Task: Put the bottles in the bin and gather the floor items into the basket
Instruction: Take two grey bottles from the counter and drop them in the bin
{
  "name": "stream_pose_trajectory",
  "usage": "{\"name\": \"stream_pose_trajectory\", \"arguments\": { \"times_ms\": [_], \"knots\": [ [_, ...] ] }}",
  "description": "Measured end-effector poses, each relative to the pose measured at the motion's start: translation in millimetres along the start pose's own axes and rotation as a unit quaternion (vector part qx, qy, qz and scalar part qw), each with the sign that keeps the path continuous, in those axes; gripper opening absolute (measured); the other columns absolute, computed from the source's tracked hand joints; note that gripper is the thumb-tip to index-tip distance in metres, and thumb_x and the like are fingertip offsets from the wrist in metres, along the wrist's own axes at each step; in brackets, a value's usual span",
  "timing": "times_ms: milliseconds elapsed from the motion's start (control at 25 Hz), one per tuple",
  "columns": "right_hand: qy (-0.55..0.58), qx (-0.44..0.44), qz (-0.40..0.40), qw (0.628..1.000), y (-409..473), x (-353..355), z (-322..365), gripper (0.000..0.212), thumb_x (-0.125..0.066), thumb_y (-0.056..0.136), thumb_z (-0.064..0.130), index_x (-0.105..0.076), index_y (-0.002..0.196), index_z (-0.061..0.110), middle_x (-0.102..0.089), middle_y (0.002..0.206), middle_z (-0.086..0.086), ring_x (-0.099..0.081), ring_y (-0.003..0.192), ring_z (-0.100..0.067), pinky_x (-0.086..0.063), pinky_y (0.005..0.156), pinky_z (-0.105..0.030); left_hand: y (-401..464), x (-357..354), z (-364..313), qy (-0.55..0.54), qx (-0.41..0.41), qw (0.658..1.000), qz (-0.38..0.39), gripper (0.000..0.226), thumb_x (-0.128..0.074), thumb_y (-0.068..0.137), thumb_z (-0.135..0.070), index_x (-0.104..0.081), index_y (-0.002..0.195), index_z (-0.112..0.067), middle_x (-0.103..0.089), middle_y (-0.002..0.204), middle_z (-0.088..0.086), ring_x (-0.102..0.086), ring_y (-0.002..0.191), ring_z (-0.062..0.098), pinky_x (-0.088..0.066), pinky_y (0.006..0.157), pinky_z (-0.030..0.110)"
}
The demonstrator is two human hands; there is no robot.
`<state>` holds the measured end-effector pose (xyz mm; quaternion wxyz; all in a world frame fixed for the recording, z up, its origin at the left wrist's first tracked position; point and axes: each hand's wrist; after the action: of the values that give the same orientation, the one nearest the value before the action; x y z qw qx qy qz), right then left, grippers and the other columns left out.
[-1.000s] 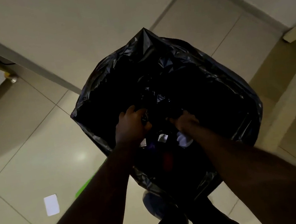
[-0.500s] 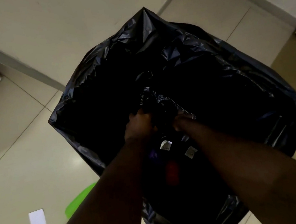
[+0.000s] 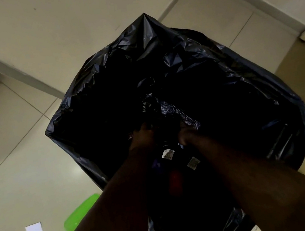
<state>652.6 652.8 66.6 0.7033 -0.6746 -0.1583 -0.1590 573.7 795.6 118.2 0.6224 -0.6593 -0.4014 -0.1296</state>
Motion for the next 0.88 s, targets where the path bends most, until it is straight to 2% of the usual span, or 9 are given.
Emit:
{"name": "stream_pose_trajectory", "arguments": {
  "times_ms": [80, 200, 280, 360, 440, 520, 640, 800, 880],
  "knots": [
    [-0.008, -0.004, -0.010, 1.000, -12.9, 2.6, 1.1, 0.104, -0.067, 0.084, -0.001, 0.006, 0.156, 0.015, -0.004, 0.163, -0.019, -0.016, 0.149, -0.038, -0.032, 0.116, -0.044, -5.1, -0.2, 2.1, -0.045, -0.003, 0.999, -0.006, 0.050, -0.043, 0.099, -0.020, -0.036, 0.149, -0.023, -0.019, 0.159, 0.012, -0.033, 0.138, 0.039, -0.034, 0.112, 0.046],
    [0.022, 0.027, -0.044, 0.998, -21.7, 2.7, -1.9, 0.074, -0.058, 0.090, 0.009, -0.021, 0.154, 0.014, -0.025, 0.159, -0.019, -0.028, 0.146, -0.034, -0.034, 0.115, -0.038, -13.1, 2.2, 5.2, -0.057, -0.003, 0.998, -0.006, 0.053, -0.044, 0.099, -0.027, -0.030, 0.151, -0.029, -0.009, 0.163, 0.008, -0.031, 0.140, 0.039, -0.034, 0.111, 0.049],
    [0.047, 0.046, -0.041, 0.997, -29.8, 3.3, -2.3, 0.062, -0.055, 0.093, 0.016, -0.032, 0.150, 0.012, -0.034, 0.155, -0.017, -0.036, 0.141, -0.033, -0.038, 0.113, -0.039, -19.0, 7.2, 5.4, -0.051, 0.011, 0.998, 0.020, 0.057, -0.047, 0.098, -0.033, -0.025, 0.151, -0.035, -0.004, 0.164, 0.003, -0.029, 0.141, 0.038, -0.037, 0.110, 0.049],
    [0.057, 0.043, -0.040, 0.997, -40.4, 6.2, 0.7, 0.062, -0.056, 0.092, 0.022, -0.034, 0.149, 0.015, -0.035, 0.154, -0.017, -0.040, 0.139, -0.034, -0.040, 0.111, -0.042, -26.2, 14.7, 5.8, -0.045, 0.023, 0.997, 0.052, 0.066, -0.054, 0.095, -0.035, -0.019, 0.151, -0.039, -0.001, 0.164, 0.002, -0.027, 0.142, 0.038, -0.038, 0.108, 0.051],
    [0.059, 0.033, -0.065, 0.996, -53.8, 11.5, 3.3, 0.063, -0.057, 0.091, 0.033, -0.034, 0.148, 0.021, -0.034, 0.154, -0.017, -0.041, 0.138, -0.035, -0.041, 0.111, -0.043, -38.1, 23.3, 4.7, -0.021, 0.019, 0.998, 0.048, 0.074, -0.060, 0.091, -0.036, -0.017, 0.152, -0.039, -0.005, 0.163, 0.003, -0.028, 0.142, 0.037, -0.039, 0.108, 0.052],
    [0.064, 0.042, -0.076, 0.994, -73.0, 16.6, 6.3, 0.064, -0.057, 0.090, 0.038, -0.034, 0.148, 0.022, -0.035, 0.153, -0.017, -0.042, 0.137, -0.036, -0.041, 0.110, -0.043, -54.2, 33.8, 3.2, 0.005, 0.013, 1.000, 0.023, 0.075, -0.061, 0.090, -0.038, -0.018, 0.151, -0.037, -0.008, 0.163, 0.003, -0.030, 0.141, 0.035, -0.037, 0.108, 0.053],
    [0.069, 0.070, -0.109, 0.989, -114.4, 21.0, 10.1, 0.063, -0.059, 0.088, 0.037, -0.037, 0.145, 0.024, -0.038, 0.150, -0.016, -0.044, 0.133, -0.038, -0.043, 0.107, -0.047, -86.4, 48.8, 1.4, 0.015, -0.003, 1.000, -0.023, 0.073, -0.057, 0.090, -0.044, -0.019, 0.152, -0.034, -0.012, 0.162, 0.002, -0.029, 0.141, 0.034, -0.030, 0.110, 0.057],
    [0.048, 0.129, -0.159, 0.978, -186.6, 25.6, 13.5, 0.068, -0.061, 0.088, 0.036, -0.032, 0.148, 0.023, -0.033, 0.154, -0.011, -0.041, 0.135, -0.038, -0.042, 0.106, -0.050, -146.1, 71.5, -0.8, -0.018, -0.008, 0.995, -0.096, 0.072, -0.059, 0.088, -0.045, -0.024, 0.150, -0.034, -0.020, 0.160, 0.001, -0.025, 0.144, 0.030, -0.021, 0.113, 0.057],
    [0.043, 0.156, -0.192, 0.968, -226.1, 25.3, 12.8, 0.068, -0.061, 0.089, 0.034, -0.031, 0.149, 0.022, -0.033, 0.154, -0.010, -0.041, 0.135, -0.037, -0.042, 0.106, -0.050, -181.9, 80.3, -3.7, -0.034, -0.008, 0.989, -0.147, 0.068, -0.058, 0.088, -0.043, -0.030, 0.148, -0.033, -0.028, 0.157, -0.001, -0.029, 0.142, 0.028, -0.023, 0.113, 0.054]
  ]
}}
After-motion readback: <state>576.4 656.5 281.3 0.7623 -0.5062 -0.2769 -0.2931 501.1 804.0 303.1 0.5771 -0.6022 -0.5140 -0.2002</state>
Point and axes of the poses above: each hand's wrist, its own y-axis towards the middle knuckle, its own x-axis out of the back of the hand, z = x × y
